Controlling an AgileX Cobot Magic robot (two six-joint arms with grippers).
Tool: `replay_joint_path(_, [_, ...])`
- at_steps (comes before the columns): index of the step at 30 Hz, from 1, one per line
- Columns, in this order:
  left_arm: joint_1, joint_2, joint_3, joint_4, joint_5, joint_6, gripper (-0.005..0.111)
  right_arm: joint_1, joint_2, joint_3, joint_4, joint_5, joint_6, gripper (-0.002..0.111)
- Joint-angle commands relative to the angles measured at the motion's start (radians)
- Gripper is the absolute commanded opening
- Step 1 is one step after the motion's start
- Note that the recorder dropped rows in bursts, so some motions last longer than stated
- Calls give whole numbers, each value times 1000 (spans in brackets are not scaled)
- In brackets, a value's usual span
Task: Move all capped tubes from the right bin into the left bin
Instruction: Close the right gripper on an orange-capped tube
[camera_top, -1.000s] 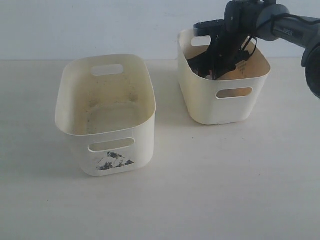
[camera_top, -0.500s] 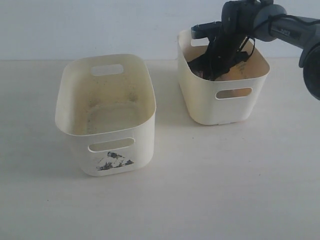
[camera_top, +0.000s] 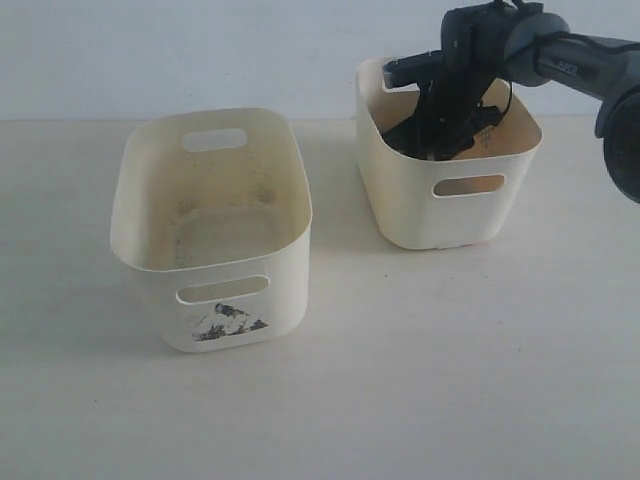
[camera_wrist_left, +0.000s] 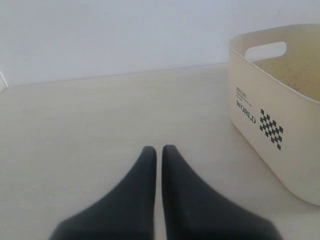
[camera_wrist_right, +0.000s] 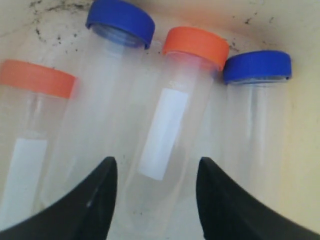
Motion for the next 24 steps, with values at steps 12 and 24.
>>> replay_joint_path(12, [1, -2, -4, -7, -17, -12, 4, -4, 52, 8, 41, 28, -10, 46])
replay_joint_path(24, [1, -2, -4, -7, -17, -12, 4, -4, 28, 6, 38, 35, -10, 0])
